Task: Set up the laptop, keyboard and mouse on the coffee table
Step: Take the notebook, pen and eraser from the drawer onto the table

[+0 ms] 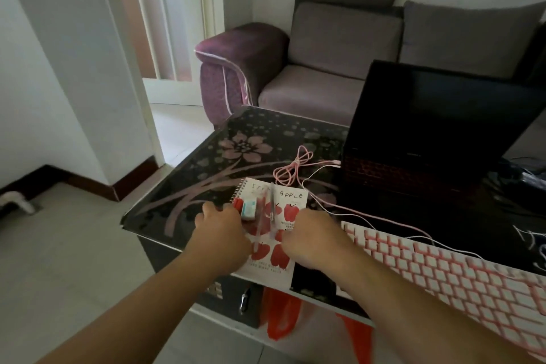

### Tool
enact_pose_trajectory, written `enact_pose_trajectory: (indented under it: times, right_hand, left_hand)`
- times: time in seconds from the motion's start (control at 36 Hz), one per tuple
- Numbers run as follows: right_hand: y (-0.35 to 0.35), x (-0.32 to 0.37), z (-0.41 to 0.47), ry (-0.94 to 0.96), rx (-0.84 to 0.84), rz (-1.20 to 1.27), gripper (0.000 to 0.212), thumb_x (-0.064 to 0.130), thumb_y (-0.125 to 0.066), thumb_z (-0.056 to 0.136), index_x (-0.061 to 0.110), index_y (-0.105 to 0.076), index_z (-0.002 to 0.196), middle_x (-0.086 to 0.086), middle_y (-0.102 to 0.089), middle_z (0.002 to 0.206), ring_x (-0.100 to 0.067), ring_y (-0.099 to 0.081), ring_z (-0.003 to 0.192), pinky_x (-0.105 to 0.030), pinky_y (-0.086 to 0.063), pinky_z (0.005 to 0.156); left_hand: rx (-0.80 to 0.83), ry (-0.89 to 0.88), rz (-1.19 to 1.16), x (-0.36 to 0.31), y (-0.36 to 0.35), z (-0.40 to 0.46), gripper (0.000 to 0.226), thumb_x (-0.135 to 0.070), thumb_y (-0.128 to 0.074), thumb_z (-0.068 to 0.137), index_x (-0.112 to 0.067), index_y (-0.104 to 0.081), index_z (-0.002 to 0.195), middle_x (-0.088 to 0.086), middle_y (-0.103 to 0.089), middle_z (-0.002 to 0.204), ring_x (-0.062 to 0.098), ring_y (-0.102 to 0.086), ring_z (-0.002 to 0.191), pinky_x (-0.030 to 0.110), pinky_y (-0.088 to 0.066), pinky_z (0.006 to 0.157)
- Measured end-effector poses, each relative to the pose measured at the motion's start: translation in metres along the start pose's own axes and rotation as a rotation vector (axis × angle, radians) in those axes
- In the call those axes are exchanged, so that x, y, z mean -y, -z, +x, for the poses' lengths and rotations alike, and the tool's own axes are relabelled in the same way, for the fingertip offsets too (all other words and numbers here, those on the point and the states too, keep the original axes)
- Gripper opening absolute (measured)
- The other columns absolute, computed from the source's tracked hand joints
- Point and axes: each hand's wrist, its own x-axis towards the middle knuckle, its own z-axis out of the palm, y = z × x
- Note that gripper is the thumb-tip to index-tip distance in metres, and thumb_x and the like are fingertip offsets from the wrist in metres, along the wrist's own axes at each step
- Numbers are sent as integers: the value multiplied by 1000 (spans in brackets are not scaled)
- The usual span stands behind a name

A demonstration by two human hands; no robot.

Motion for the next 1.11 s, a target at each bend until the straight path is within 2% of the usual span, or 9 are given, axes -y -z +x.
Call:
enact_pose_trajectory:
  times: [0.08, 0.22, 0.39, 0.47, 0.75, 0.83, 0.92, 1.03, 1.11]
  right_hand:
    - [3, -2, -1, 3, -21, -88, 13, 27, -60, 84, 23, -70, 89, 3, -70, 88, -21, -68, 80, -29, -54, 62]
    - [12, -1, -4, 13, -131, -183, 14, 19, -60, 87, 19, -53, 75, 3, -59, 78, -19, -61, 71, -28, -43, 54]
    - [-3, 12, 13, 130, -180, -55, 31, 47, -52, 101, 18, -57, 111, 0, -61, 106, -20, -63, 91, -36, -53, 67]
    - [-7, 17, 17, 144, -169, -53, 34, 46, -59, 100, 19, -57, 121, 0, -61, 114, -20, -63, 97, -35, -53, 70]
    - [0, 22, 17, 111, -166, -38, 36, 52, -65, 92, 19, -67, 109, 7, -63, 84, -12, -65, 72, -30, -55, 58]
    - [3, 22, 14, 93, -140, -61, 21, 37, -65, 95, 17, -62, 105, 7, -57, 81, -14, -64, 75, -32, -59, 64]
    - [3, 20, 13, 55, -138, -50, 7, 24, -64, 94, 20, -59, 95, 5, -62, 82, -13, -67, 72, -32, -62, 62]
    - [10, 16, 16, 43, -167, -43, 23, 14, -62, 91, 23, -45, 78, 3, -55, 83, -12, -56, 65, -27, -41, 47]
    - [15, 8, 20, 40, -198, -46, 12, 18, -65, 91, 19, -55, 96, 1, -60, 88, -14, -58, 69, -29, -41, 49]
  left_hand:
    - [-21, -68, 90, 0, -2, 0, 64, -35, -67, 95, -20, -43, 153, 13, -35, 157, 34, -30, 148, 49, -36, 119]
    - [-49, -72, 59, 3, 1, 5, 54, -36, -72, 93, -24, -51, 141, 10, -45, 147, 28, -49, 134, 47, -50, 111]
    - [-109, -111, 49, 11, 8, 9, 36, -34, -77, 89, -28, -59, 119, -4, -63, 112, 14, -65, 97, 35, -60, 91]
    - [-76, -114, -1, 10, 13, 11, 27, -28, -75, 91, -28, -62, 115, -9, -65, 95, 8, -66, 82, 27, -60, 81]
    - [-134, -123, -120, 16, 12, 20, 14, -36, -72, 93, -30, -64, 103, -8, -72, 89, 8, -72, 76, 31, -66, 74]
    - [-253, -136, -124, 20, 22, 29, 22, -30, -74, 93, -31, -69, 114, -8, -73, 96, 7, -71, 74, 29, -63, 65]
    - [-327, -138, -99, 18, 32, 47, 30, -15, -71, 93, -26, -71, 121, -2, -72, 105, 13, -67, 83, 32, -59, 72]
    - [-394, -174, 6, 6, 37, 87, 32, -12, -69, 90, -27, -75, 117, 2, -73, 108, 23, -68, 96, 44, -62, 88]
    - [-399, -278, 22, -9, 34, 116, 22, -22, -74, 90, -31, -79, 109, 0, -75, 107, 22, -67, 99, 46, -58, 96]
